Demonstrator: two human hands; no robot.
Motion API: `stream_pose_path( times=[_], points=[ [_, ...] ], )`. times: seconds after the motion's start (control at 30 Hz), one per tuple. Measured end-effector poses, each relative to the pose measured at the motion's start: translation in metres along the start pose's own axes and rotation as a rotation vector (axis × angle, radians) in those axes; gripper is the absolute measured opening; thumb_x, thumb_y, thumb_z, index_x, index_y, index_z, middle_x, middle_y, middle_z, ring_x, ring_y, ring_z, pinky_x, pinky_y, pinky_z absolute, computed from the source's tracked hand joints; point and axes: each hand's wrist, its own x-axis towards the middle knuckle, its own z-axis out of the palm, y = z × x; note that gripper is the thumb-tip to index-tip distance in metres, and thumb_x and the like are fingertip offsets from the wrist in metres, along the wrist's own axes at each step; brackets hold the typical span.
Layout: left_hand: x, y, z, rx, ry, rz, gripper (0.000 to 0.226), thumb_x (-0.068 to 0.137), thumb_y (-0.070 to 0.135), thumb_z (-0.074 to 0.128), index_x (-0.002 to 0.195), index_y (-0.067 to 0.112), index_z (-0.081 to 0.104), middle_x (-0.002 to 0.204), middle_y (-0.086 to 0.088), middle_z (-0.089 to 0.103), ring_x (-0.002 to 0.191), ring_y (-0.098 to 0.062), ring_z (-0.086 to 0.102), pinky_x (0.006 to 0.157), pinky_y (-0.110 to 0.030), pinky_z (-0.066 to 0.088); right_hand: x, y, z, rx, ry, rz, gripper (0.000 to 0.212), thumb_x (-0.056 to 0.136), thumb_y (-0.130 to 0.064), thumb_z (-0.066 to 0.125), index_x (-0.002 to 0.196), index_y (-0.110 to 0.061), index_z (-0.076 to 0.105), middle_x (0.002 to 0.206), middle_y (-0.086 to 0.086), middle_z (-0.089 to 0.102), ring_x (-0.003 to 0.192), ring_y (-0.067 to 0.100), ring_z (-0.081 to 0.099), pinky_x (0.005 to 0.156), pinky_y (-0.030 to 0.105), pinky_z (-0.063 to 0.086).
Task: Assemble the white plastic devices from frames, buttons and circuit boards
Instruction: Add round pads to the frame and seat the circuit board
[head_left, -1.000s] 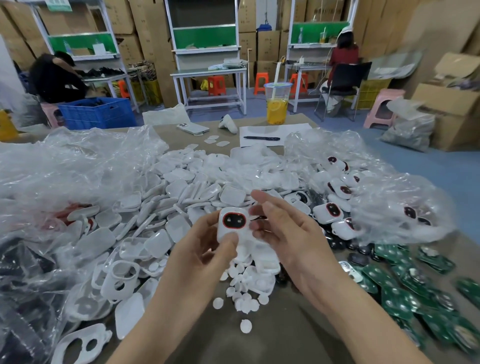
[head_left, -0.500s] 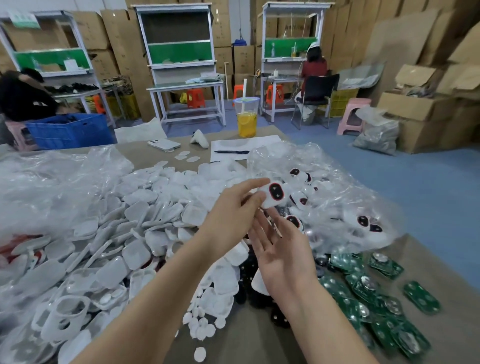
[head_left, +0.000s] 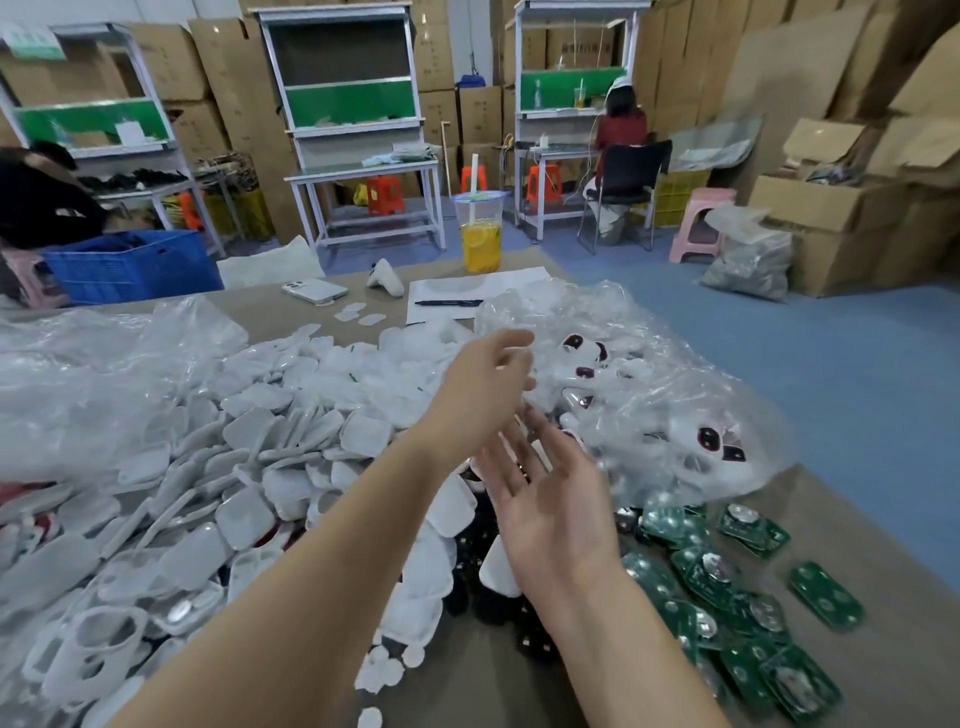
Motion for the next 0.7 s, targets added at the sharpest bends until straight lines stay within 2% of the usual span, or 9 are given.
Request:
stream_pose_path(
  times=[0.1,0.2,0.3,0.33,0.4,0.47,0.5,0.57,0.7],
  points=[
    [-0.049,-0.012,-0.036,-0.071,0.172,0.091,0.023,0.103,0.017,0.049,0.113,0.031,0.064,0.098,0.009,0.075,0.087,-0.004,0.071,0.076,-0.018,0.056,-0.009,0.011,0.01,-0.226,-0.033,-0.015,0.021,0.103,-0.018,0.052,0.12,-0.017,0.065,0.112,0.011,0.075,0.101,0.023,0.074,0.089,0.034,0.058],
    [-0.109,-0.036,-0.069,0.193,0.331,0.177,0.021,0.102,0.028,0.05,0.11,0.044,0.062,0.098,0.027,0.071,0.095,0.005,0.065,0.075,-0.014,0.049,-0.019,0.028,0.009,-0.78,-0.154,-0.215,0.027,0.103,-0.018,0.05,0.119,-0.034,0.065,0.108,-0.013,0.074,0.101,0.003,0.068,0.078,0.017,0.055],
    [-0.155,-0.061,-0.091,0.598,0.351,0.184,0.031,0.1,0.049,0.043,0.124,0.04,0.06,0.115,0.033,0.06,0.112,0.001,0.054,0.09,-0.027,0.046,-0.028,0.041,-0.002,-1.452,-0.351,-0.587,0.034,0.104,-0.026,0.041,0.131,-0.042,0.055,0.122,-0.03,0.057,0.119,-0.012,0.047,0.099,0.008,0.036],
    [-0.164,-0.068,-0.096,0.746,0.315,0.184,0.041,0.099,0.054,0.041,0.13,0.035,0.059,0.125,0.028,0.057,0.12,-0.006,0.049,0.098,-0.031,0.042,-0.028,0.045,-0.005,-1.657,-0.39,-0.705,0.039,0.103,-0.028,0.038,0.139,-0.038,0.05,0.129,-0.025,0.052,0.125,-0.008,0.04,0.107,0.01,0.029],
    [-0.172,-0.077,-0.103,0.924,0.205,0.127,0.06,0.093,0.064,0.034,0.14,0.032,0.054,0.144,0.012,0.051,0.136,-0.015,0.037,0.11,-0.038,0.033,-0.024,0.05,-0.01,-2.007,-0.39,-0.818,0.048,0.102,-0.032,0.031,0.149,-0.028,0.04,0.146,-0.009,0.045,0.139,0.008,0.031,0.118,0.024,0.022],
    [-0.17,-0.08,-0.11,0.984,0.135,0.001,0.067,0.091,0.07,0.024,0.147,0.038,0.043,0.158,0.007,0.036,0.147,-0.016,0.019,0.119,-0.039,0.02,-0.02,0.052,-0.011,-2.269,-0.321,-0.723,0.052,0.106,-0.04,0.021,0.157,-0.028,0.022,0.16,-0.001,0.027,0.15,0.017,0.014,0.124,0.037,0.013],
    [-0.165,-0.082,-0.112,1.0,0.123,-0.04,0.066,0.093,0.071,0.022,0.15,0.041,0.038,0.162,0.006,0.029,0.15,-0.016,0.013,0.122,-0.038,0.014,-0.019,0.052,-0.013,-2.319,-0.295,-0.642,0.053,0.106,-0.044,0.02,0.157,-0.031,0.016,0.163,-0.002,0.019,0.151,0.017,0.009,0.124,0.04,0.009],
    [-0.155,-0.084,-0.112,1.026,0.146,-0.044,0.058,0.098,0.064,0.027,0.151,0.042,0.034,0.163,0.004,0.027,0.152,-0.019,0.014,0.123,-0.039,0.01,-0.017,0.052,-0.015,-2.318,-0.284,-0.582,0.052,0.105,-0.048,0.021,0.156,-0.034,0.019,0.161,-0.004,0.022,0.148,0.017,0.015,0.123,0.039,0.011],
    [-0.147,-0.09,-0.11,1.063,0.243,0.128,0.04,0.094,0.034,0.064,0.132,0.021,0.063,0.141,-0.005,0.058,0.137,-0.032,0.047,0.113,-0.052,0.036,-0.014,0.051,-0.014,-2.28,-0.275,-0.57,0.049,0.101,-0.054,0.028,0.148,-0.039,0.035,0.148,-0.011,0.037,0.133,0.014,0.033,0.112,0.03,0.026]
  ],
)
